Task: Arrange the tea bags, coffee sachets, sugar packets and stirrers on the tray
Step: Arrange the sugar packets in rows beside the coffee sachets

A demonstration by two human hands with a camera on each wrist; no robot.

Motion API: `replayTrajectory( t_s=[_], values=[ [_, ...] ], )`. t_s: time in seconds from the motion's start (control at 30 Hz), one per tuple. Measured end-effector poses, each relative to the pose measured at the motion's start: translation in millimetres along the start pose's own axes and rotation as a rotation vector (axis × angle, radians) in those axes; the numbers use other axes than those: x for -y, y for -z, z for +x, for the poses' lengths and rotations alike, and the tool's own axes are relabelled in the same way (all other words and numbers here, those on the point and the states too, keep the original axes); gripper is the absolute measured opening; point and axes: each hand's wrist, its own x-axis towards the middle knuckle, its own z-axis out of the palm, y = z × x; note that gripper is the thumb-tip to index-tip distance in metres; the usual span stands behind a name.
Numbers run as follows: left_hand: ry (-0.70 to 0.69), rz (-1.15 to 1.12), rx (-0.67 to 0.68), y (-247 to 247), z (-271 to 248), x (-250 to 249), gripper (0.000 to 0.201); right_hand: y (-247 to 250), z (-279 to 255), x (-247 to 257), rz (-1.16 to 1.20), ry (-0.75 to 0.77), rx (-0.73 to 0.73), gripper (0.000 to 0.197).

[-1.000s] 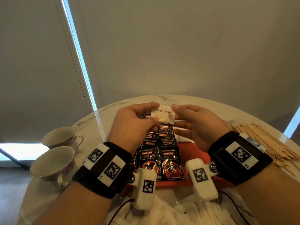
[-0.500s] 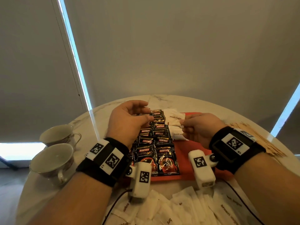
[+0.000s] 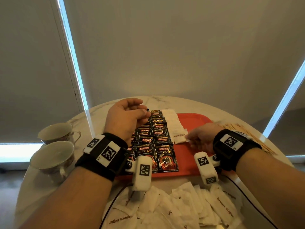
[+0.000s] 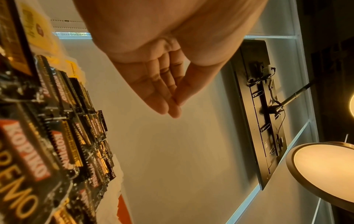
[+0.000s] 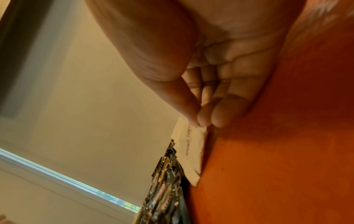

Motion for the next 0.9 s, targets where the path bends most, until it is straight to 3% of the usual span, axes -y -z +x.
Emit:
replayTrajectory(
  t_s=[0.27, 0.43, 0.63, 0.9],
  values=[
    [0.003, -0.015, -0.008, 1, 2, 0, 0.027, -1, -6, 3, 0.0, 0.025, -0.014, 0.007],
    [0.009, -0.013, -0.025, 1, 4, 1, 0.028, 0, -9, 6, -0.003, 0.13, -0.079, 0.004],
    [0.006, -0.01, -0.029, 1, 3, 2, 0.028, -18, -18, 15, -0.01, 0.225, 0.001, 0.007],
    [0.011, 0.004, -0.039, 1, 4, 2, 0.028, -21, -7, 21, -0.04, 0.126, 0.094, 0.014]
  ],
)
